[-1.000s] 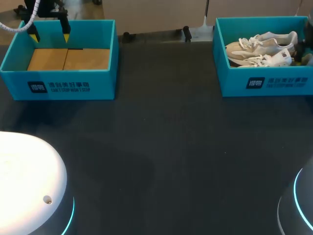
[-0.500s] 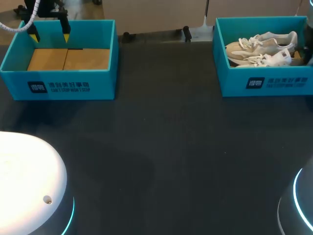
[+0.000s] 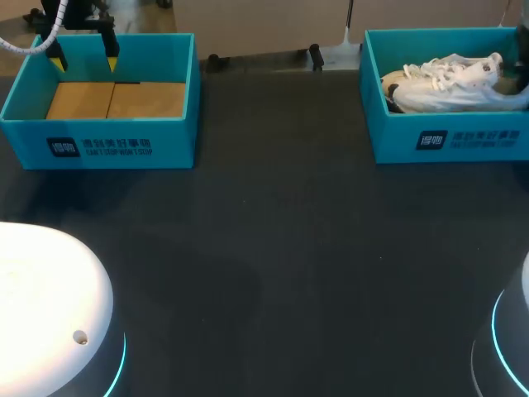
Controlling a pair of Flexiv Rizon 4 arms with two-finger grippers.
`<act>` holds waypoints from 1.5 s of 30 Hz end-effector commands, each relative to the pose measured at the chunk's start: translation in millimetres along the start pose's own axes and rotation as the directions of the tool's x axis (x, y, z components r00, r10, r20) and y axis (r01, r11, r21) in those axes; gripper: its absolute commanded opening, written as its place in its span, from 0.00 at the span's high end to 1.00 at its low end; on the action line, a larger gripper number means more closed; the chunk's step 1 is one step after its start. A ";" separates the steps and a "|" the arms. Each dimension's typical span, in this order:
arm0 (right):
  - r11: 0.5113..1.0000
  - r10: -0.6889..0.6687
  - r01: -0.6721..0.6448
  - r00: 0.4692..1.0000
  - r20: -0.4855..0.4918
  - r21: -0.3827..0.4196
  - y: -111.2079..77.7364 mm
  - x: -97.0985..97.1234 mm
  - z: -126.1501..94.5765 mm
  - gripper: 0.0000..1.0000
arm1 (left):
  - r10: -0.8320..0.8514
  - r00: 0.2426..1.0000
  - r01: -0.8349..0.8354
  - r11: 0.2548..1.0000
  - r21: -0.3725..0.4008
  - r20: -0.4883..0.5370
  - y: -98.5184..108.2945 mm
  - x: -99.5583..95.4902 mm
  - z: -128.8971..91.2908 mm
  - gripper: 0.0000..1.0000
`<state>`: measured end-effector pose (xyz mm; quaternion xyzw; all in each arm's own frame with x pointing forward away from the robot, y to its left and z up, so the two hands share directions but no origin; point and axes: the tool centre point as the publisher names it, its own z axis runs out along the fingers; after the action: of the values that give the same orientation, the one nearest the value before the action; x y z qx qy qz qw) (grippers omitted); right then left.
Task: Take the shoe out of the shoebox, open the shoe tongue, remove and reinsert the insole, then place the shoe into the shoebox
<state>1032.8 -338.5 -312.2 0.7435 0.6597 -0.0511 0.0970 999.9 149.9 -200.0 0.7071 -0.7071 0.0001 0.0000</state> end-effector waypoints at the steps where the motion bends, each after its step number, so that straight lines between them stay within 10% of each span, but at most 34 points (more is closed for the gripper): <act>1: 1.000 -0.004 0.005 1.000 0.012 -0.016 -7.8 -1.8 -39.2 1.00 | 0.000 1.000 0.000 1.000 0.000 0.000 0.0 0.0 0.0 0.00; 19: 1.000 -0.024 0.023 0.997 0.074 0.022 -1.2 -3.1 -142.4 1.00 | 0.000 1.000 0.000 1.000 0.000 0.000 0.0 0.0 0.0 0.00; 41: 0.999 0.000 -0.003 0.997 0.084 0.039 1.9 -2.1 -148.2 1.00 | 0.000 1.000 0.000 1.000 0.000 0.000 0.0 0.0 0.0 0.00; 45: 1.000 -0.018 0.018 0.996 0.083 -0.002 -24.6 5.3 -168.6 1.00 | 0.000 1.000 0.000 1.000 0.000 0.000 0.0 0.0 0.0 0.00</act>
<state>1026.0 -303.7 -165.1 0.7354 0.6623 -0.0911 0.1103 999.9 149.9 -200.0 0.7070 -0.7072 0.0001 0.0000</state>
